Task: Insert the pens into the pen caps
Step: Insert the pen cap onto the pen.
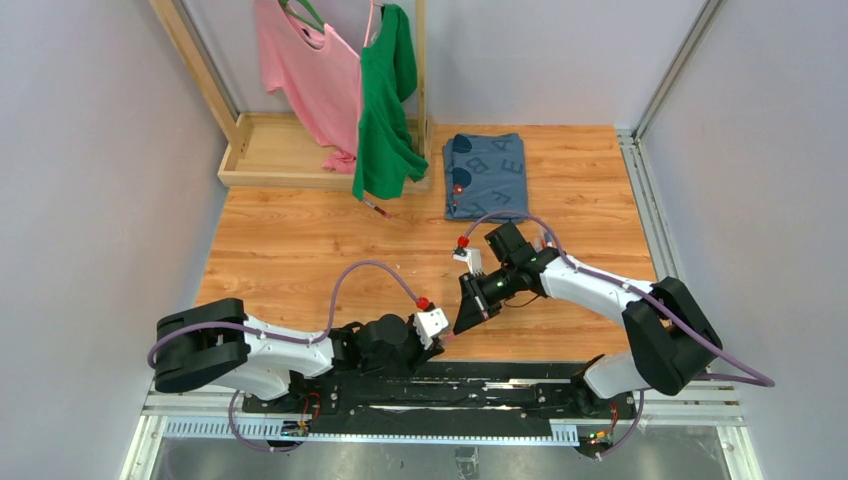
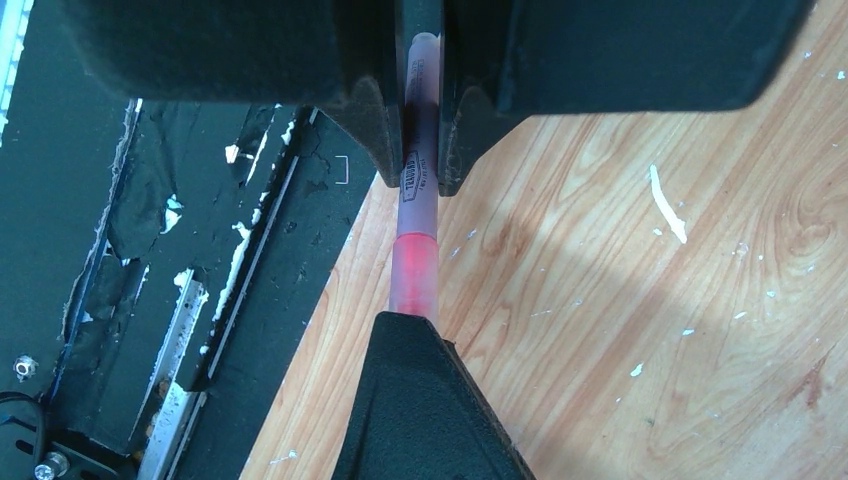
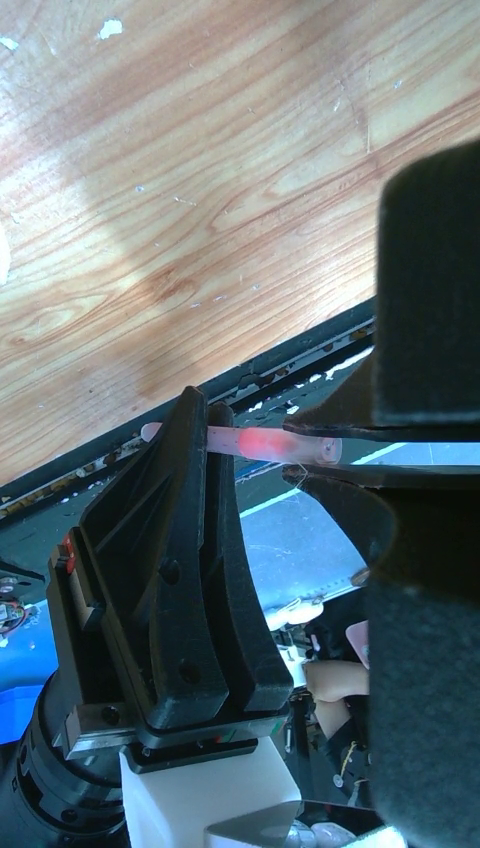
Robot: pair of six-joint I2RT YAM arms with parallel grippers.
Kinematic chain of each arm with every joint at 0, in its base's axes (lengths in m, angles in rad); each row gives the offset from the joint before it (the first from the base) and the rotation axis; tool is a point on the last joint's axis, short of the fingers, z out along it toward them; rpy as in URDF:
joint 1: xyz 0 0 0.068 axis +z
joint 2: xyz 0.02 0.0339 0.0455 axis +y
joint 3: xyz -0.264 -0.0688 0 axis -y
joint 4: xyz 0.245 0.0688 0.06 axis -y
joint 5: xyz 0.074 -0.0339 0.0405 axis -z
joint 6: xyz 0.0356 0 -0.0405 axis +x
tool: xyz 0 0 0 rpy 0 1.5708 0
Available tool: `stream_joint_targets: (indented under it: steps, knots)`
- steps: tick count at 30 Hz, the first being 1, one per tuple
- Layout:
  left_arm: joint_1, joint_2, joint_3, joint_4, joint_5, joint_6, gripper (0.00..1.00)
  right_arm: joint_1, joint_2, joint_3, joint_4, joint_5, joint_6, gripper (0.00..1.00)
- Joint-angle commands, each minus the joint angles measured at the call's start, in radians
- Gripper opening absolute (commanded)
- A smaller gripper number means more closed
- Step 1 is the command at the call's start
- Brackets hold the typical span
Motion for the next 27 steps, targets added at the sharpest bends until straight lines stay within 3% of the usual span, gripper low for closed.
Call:
stream_joint_targets:
  steps: [1, 14, 20, 23, 27]
  knots:
    - [0.016, -0.043, 0.195, 0.614, -0.11, 0.017, 0.0, 0.054, 0.035, -0.057, -0.052, -0.083, 0.029, 0.01]
    - [0.018, 0.029, 0.309, 0.623, -0.072, 0.043, 0.0, 0.07, 0.056, -0.078, -0.01, -0.056, 0.058, 0.01]
    - [0.018, -0.009, 0.23, 0.521, -0.079, 0.057, 0.0, 0.029, -0.031, 0.011, -0.166, 0.035, -0.004, 0.01]
    - [0.018, -0.038, 0.143, 0.473, -0.14, 0.069, 0.15, -0.052, -0.088, 0.072, -0.273, 0.092, -0.051, 0.01]
    - [0.021, -0.095, 0.047, 0.352, -0.242, 0.06, 0.58, -0.2, -0.188, 0.144, -0.398, 0.214, -0.092, 0.01]
